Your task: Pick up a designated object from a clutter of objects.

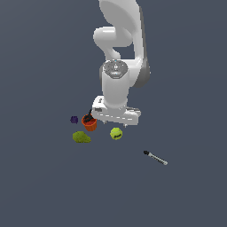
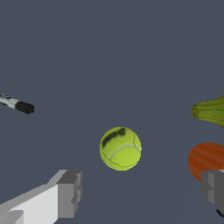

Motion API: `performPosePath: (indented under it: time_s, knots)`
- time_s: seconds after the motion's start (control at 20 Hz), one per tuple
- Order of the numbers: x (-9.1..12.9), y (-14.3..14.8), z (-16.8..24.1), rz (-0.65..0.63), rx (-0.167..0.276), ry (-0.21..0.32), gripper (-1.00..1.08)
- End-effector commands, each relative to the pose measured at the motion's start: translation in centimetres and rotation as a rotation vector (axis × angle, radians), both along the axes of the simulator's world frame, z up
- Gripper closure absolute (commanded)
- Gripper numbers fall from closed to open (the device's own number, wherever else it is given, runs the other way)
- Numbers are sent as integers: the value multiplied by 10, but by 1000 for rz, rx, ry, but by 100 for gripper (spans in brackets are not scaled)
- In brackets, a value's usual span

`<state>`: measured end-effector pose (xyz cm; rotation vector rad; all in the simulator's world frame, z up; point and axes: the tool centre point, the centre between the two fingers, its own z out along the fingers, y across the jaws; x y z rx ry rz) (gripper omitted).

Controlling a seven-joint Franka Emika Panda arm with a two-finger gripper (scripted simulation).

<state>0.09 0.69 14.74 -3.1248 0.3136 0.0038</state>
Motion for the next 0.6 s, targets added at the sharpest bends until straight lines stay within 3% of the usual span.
performPosePath:
  time_s: [0.0, 0.55]
  knots:
    - [-2, 3, -18, -19, 0, -2, -92]
    - [-10, 9, -56, -56, -1, -2, -92]
